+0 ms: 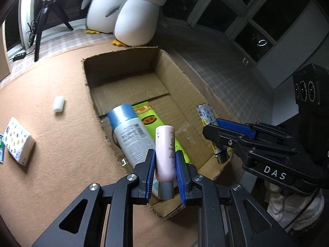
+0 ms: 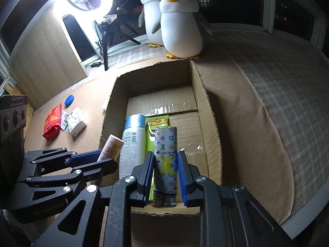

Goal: Organize objects
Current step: 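Open both tools to drop the pink bottle and patterned box into the box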

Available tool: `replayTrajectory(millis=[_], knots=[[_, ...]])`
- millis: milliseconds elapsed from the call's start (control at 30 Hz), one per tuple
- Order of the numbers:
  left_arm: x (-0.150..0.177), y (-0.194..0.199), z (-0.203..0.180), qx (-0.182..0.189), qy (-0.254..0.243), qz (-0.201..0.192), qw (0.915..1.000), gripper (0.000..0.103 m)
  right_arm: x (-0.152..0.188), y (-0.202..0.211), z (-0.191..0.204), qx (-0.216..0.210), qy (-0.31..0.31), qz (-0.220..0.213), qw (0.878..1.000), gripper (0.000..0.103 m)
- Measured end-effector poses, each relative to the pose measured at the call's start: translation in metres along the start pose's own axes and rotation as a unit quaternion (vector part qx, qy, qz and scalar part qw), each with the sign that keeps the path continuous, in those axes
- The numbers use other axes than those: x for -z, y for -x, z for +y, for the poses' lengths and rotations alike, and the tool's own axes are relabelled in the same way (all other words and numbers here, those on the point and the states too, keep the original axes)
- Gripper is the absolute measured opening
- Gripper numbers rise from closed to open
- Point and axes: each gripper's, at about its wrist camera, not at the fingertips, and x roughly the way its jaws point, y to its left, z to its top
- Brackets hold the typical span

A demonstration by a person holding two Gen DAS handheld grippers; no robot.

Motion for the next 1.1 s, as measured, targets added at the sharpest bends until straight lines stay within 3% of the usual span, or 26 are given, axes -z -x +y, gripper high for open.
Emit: replayTrajectory(millis=[533, 733, 833, 1100], knots=[[0.007, 0.022, 0.025, -0.022, 0.02, -0.016, 0.9994, 0.021, 0.0, -0.002, 0.003, -0.02, -0.019, 0.001, 1.0, 0.037], [0.02, 0.052, 0.071, -0.047, 0.06, -0.032, 0.9965, 0.021, -0.002, -0.003, 0.031, -0.036, -0.002, 0.001, 0.999, 0.039], [0.027, 0.068, 0.099, -0.064, 0.083, -0.041, 0.9936, 0.021, -0.004, -0.005, 0.05, -0.043, 0.011, 0.001, 0.999, 0.044], [0.048, 0.123, 0.186, -0.12, 0.149, -0.073, 0.9788, 0.021, -0.005, -0.014, 0.097, -0.058, 0.035, 0.006, 0.998, 0.048]])
